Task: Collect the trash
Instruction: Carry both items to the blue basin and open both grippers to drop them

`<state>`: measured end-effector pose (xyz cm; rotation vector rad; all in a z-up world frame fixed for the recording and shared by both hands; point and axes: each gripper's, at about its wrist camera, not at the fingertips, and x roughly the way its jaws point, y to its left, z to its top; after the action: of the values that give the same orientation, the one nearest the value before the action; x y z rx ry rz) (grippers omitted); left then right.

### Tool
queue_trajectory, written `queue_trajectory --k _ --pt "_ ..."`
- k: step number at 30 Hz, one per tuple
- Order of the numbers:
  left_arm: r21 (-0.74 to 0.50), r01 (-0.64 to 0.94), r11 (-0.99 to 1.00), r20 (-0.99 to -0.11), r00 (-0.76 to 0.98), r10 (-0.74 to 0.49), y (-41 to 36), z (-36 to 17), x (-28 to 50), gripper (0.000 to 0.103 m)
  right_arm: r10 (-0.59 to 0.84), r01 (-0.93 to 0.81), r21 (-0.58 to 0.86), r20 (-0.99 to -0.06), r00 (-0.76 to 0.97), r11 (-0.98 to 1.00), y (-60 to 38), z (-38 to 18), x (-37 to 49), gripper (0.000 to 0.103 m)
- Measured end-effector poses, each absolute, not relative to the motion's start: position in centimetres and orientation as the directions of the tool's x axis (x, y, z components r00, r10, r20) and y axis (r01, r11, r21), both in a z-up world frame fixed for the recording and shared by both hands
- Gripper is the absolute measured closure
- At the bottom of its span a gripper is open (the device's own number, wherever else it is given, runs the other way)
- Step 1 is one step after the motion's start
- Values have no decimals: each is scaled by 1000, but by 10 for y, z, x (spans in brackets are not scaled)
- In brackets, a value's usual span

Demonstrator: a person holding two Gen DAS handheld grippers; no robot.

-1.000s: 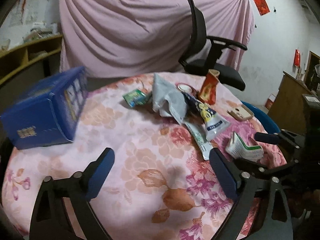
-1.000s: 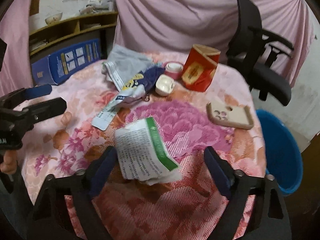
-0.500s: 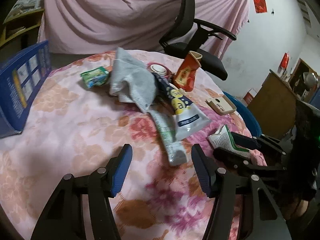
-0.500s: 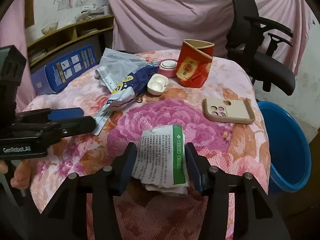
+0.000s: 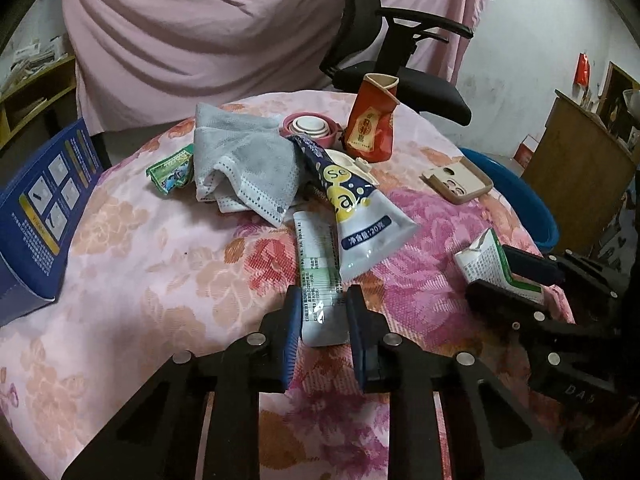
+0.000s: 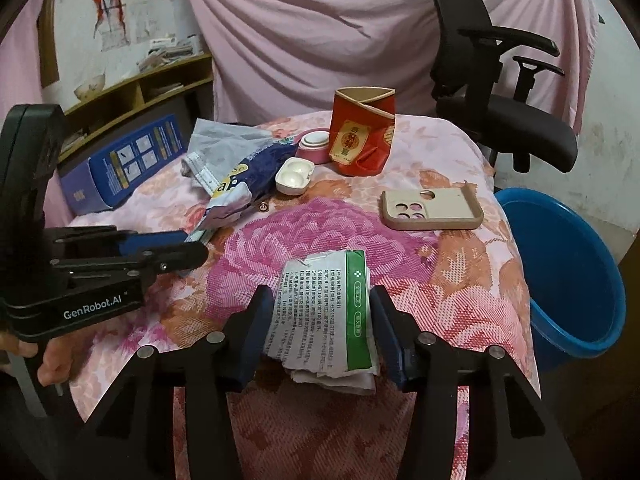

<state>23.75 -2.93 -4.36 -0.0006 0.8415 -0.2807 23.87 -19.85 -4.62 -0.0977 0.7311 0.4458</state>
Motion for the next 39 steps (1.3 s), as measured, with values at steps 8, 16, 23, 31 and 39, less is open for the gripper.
queue_trajectory --k 8,16,23,31,39 --pt "-167 195 966 -708 658 -255 -18 -40 204 85 408 -435 108 -595 692 894 -211 -37 228 55" --pt "-183 208 961 -535 799 -275 -38 -12 174 85 401 -400 94 -419 815 912 -235 -5 212 55" --pt "-137 310 941 -385 858 -339 -88 26 187 85 270 -263 60 -250 930 963 -281 28 214 55" --pt "-74 430 900 -224 872 -435 -165 59 226 85 75 -68 66 -99 992 995 -345 66 242 55" --pt "-97 493 865 -265 824 -500 -229 64 280 85 -18 32 125 -112 994 992 -399 58 274 55"
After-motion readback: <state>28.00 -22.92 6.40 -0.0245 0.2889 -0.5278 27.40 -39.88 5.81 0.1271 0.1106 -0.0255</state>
